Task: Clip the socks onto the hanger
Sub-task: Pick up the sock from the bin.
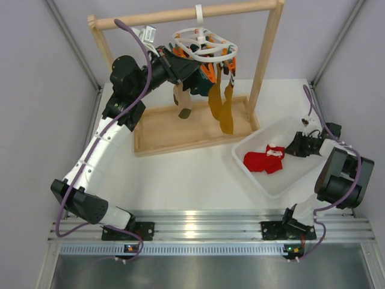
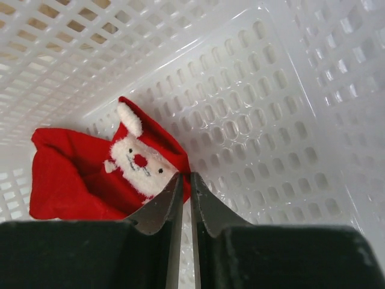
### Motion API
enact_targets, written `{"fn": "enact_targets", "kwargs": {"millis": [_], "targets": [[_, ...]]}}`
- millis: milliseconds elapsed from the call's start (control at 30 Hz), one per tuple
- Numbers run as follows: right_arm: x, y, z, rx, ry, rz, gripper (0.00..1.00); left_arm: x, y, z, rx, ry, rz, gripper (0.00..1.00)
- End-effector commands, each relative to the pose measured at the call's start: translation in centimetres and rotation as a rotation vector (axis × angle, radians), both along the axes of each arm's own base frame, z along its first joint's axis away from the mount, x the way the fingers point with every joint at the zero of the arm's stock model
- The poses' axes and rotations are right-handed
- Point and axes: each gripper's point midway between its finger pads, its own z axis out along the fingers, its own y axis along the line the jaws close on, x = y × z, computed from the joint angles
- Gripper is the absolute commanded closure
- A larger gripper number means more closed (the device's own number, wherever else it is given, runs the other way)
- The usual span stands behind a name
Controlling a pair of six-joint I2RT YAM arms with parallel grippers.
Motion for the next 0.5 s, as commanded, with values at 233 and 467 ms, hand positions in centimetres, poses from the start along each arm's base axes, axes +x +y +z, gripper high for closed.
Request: {"fn": "enact_targets", "kwargs": {"millis": [233,467], "targets": [[1.7,-0.5,4.1,0.002,-0.129,0.073,0.59,1.1,0.9,0.6,-0.03,-0.022,0.065,1.0],[2.6,-0.5,3.1,0.011,-0.111,0.06,0.52,1.4,0.7,0.3,-0.033,-0.011,0.06,1.0]]}}
